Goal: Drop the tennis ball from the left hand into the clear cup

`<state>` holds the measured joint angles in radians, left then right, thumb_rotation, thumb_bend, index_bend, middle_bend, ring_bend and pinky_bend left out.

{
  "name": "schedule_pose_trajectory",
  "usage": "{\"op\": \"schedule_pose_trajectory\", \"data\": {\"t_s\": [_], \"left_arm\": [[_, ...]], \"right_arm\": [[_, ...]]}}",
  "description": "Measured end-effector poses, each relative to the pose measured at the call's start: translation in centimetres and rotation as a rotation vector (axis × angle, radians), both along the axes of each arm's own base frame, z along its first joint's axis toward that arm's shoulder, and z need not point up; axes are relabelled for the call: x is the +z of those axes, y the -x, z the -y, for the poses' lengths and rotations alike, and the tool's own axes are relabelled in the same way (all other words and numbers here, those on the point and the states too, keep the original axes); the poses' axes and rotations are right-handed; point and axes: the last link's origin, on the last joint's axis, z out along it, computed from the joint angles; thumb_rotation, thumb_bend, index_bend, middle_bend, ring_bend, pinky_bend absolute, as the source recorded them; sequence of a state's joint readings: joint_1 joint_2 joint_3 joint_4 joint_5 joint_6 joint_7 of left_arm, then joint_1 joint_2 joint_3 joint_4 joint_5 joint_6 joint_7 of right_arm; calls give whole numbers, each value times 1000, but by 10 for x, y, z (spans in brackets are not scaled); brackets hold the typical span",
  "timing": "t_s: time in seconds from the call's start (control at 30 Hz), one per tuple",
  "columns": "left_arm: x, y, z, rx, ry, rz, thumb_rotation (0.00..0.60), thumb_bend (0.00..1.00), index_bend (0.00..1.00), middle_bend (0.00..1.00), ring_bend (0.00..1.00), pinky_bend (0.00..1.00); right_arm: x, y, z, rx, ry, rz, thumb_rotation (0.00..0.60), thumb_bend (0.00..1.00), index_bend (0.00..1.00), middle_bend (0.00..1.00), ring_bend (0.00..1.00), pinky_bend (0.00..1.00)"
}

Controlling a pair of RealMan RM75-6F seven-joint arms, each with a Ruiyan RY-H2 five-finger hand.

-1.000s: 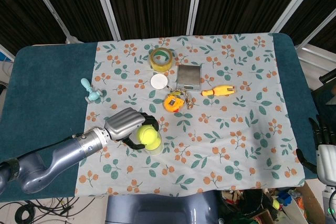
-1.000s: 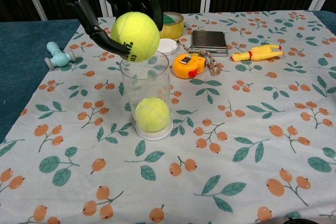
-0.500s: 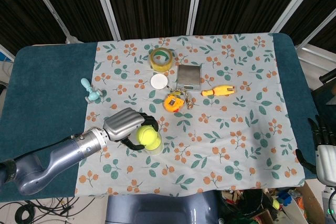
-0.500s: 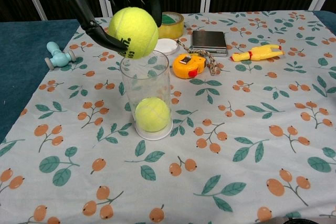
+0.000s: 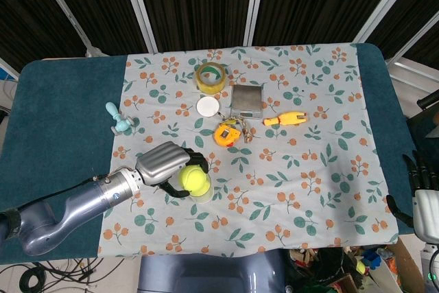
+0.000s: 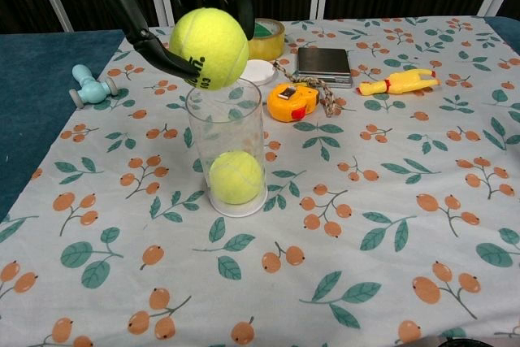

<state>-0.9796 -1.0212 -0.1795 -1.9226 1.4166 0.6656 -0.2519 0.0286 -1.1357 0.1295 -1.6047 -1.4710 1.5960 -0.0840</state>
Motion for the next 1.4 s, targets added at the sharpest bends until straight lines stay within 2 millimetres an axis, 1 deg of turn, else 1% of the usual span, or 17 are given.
{"op": "schedule_pose_trajectory", "data": {"t_s": [0.13,0.2,0.27,0.33,0.4,0.5,0.57,0.6,0.73,0.97,1.03,1.17,1.23,1.3,1.4], "left_arm": [[-1,0,0,-4,-3,-3,600,364,412,485,358,511],[-2,1,-1,-3,-4,-5,600,334,407,479,355,509],[-3,1,-2,-3,-6,-7,600,279,388,449,328,495],[-3,1,-2,-3,-5,-6,600,223,331,380,269,456],[-4,0,-1,2,1,-5,600,149,235,268,168,370],[-5,0,-1,11,16,-8,600,40,120,136,39,266],[-5,0,0,18,29,-12,600,3,87,94,7,233],[-5,-1,0,20,34,-12,600,0,82,86,1,224],[-4,-3,1,31,48,4,600,0,81,84,0,219],[6,-7,-3,23,16,44,600,0,93,105,1,208],[9,-7,-3,21,3,58,600,3,105,120,15,212],[19,-7,1,11,-32,106,600,45,174,153,89,277],[26,-3,3,-1,-68,120,600,45,172,153,91,268],[34,7,8,-20,-131,110,600,45,167,151,86,246],[48,31,18,-40,-257,63,600,45,163,146,81,236]], "right_arm": [[0,0,0,-1,-1,1,600,238,0,0,99,221],[0,0,0,0,0,1,600,238,0,0,99,221],[0,0,0,1,2,1,600,238,0,0,99,221],[0,0,0,1,3,2,600,237,0,0,99,221],[0,0,0,2,5,3,600,237,0,0,99,221],[0,0,0,4,6,4,600,238,0,0,99,221],[0,0,0,4,6,4,600,237,0,0,99,221],[1,0,0,4,7,4,600,237,0,0,99,221],[1,0,0,3,7,4,600,237,0,0,99,221],[0,0,0,3,6,4,600,237,0,0,99,221],[0,0,0,3,5,3,600,237,0,0,99,221],[1,0,0,4,8,4,600,237,0,0,99,221],[1,0,0,3,9,5,600,237,0,0,99,221],[1,1,0,-1,8,6,600,237,0,0,99,221],[1,1,0,-4,6,12,600,237,0,0,99,221]]}}
